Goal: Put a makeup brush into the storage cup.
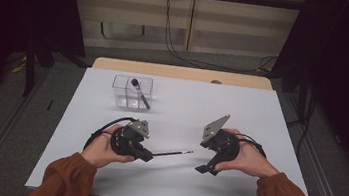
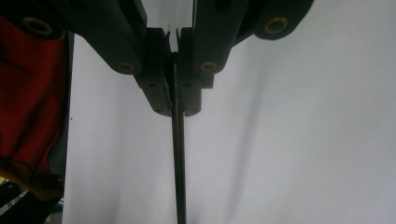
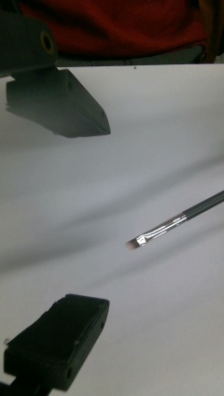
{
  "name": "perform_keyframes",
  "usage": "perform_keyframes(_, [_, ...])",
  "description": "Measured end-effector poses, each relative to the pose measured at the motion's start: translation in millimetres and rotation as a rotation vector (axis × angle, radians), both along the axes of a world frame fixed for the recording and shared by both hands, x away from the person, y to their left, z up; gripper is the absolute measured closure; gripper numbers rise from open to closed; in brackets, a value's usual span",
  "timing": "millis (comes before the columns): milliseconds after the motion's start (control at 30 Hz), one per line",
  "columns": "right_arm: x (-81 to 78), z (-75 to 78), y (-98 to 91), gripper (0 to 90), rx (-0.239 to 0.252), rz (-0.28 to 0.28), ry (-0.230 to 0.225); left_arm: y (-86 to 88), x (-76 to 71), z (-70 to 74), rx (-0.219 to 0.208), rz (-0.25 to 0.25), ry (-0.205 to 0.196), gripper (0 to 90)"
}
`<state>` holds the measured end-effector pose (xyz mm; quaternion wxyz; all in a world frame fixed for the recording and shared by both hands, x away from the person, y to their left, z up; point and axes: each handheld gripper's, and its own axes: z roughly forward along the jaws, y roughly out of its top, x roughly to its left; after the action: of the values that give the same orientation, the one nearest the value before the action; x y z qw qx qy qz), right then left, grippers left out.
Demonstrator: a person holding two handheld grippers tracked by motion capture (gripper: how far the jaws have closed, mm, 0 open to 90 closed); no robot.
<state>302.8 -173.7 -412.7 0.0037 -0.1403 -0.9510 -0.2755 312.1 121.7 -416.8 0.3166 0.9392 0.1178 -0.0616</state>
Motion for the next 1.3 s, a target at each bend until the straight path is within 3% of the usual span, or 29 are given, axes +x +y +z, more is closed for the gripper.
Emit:
perform_keyframes(200, [-4.5,-2.6,-3.7,2.2,0.035,-0.037,-0.003,8.7,0.2,-0.2,-0.041,0.031,0.0,85.6])
perform_keyframes(433, [-4.5,-5.6,-14.2,2.9,0.094,-0.093,0.009,19.4,0.5,-3.0,-0.06,0.064,0.006,85.6])
perform_keyframes(633, [-12.3,-13.9,-16.5,3.0,0.103,-0.123,-0.004,25.4,-0.8,-3.8,-0.103,0.1,-0.002,85.6])
perform_keyframes(733, [-15.9,-19.1,-17.6,3.3,0.118,-0.127,0.003,28.4,-1.1,-3.9,-0.133,0.112,-0.004,85.6])
perform_keyframes(867, [-17.0,-23.5,-19.2,3.5,0.162,-0.144,0.003,29.8,-3.3,-5.8,-0.141,0.103,-0.01,85.6])
perform_keyframes(1067, [-19.5,-25.0,-17.3,4.2,0.231,-0.113,0.007,33.8,-4.6,-6.4,-0.175,0.115,-0.035,85.6])
perform_keyframes(1300, [-25.2,-23.8,-17.2,4.1,0.296,-0.122,-0.027,34.3,-5.6,-8.8,-0.226,0.124,-0.044,85.7])
